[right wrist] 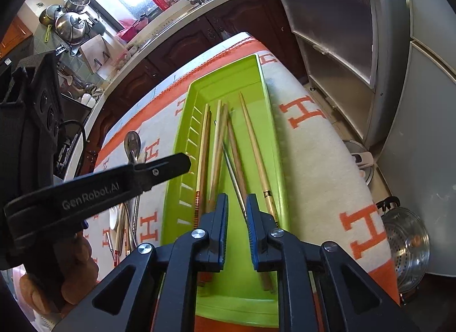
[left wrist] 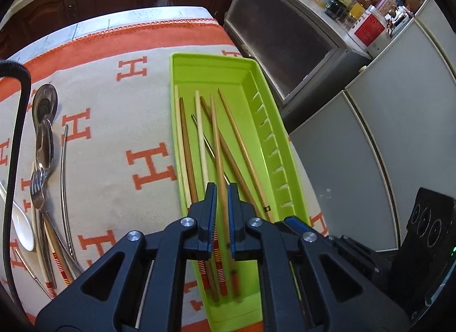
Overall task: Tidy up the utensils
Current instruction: 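Carry both wooden chopsticks into the green tray and open both grippers, then move both open grippers back over the utensil pile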
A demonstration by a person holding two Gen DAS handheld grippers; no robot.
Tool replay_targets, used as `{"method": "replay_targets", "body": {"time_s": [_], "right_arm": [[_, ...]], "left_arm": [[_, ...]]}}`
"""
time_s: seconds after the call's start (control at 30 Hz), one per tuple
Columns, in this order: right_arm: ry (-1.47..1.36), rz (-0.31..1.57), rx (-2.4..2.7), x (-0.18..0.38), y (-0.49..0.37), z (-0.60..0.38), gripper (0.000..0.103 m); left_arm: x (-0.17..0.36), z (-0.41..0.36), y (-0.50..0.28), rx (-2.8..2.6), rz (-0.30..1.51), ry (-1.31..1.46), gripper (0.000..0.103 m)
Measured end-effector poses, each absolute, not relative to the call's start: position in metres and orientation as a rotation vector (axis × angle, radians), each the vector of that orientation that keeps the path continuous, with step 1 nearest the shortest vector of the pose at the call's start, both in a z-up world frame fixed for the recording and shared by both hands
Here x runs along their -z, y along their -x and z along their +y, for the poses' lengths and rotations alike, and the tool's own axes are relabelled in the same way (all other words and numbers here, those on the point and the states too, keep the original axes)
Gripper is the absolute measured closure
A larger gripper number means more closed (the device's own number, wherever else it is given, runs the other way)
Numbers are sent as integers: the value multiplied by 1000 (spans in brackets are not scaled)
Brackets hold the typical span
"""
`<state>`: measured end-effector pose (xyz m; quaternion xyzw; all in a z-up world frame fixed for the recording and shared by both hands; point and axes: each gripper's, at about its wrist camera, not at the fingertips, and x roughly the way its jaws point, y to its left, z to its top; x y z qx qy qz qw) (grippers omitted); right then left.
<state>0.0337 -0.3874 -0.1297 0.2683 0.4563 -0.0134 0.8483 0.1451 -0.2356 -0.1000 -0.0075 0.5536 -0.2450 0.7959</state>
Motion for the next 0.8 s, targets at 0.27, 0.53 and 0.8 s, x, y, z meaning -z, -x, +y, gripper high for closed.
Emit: {"method": "replay_targets", "body": {"time_s": [0.27, 0.53, 0.8], "right_arm": [[-557, 977, 8, 133, -39, -367, 84], [-539, 990, -29, 129, -44, -344, 82], [-513, 981, -69, 121, -48, -319, 76]], "left_arm": [[95, -209, -128, 454, 1163, -8, 98], [90, -172, -110, 385, 1149, -11, 98], [88, -131, -95, 321, 1130, 17, 98]]}}
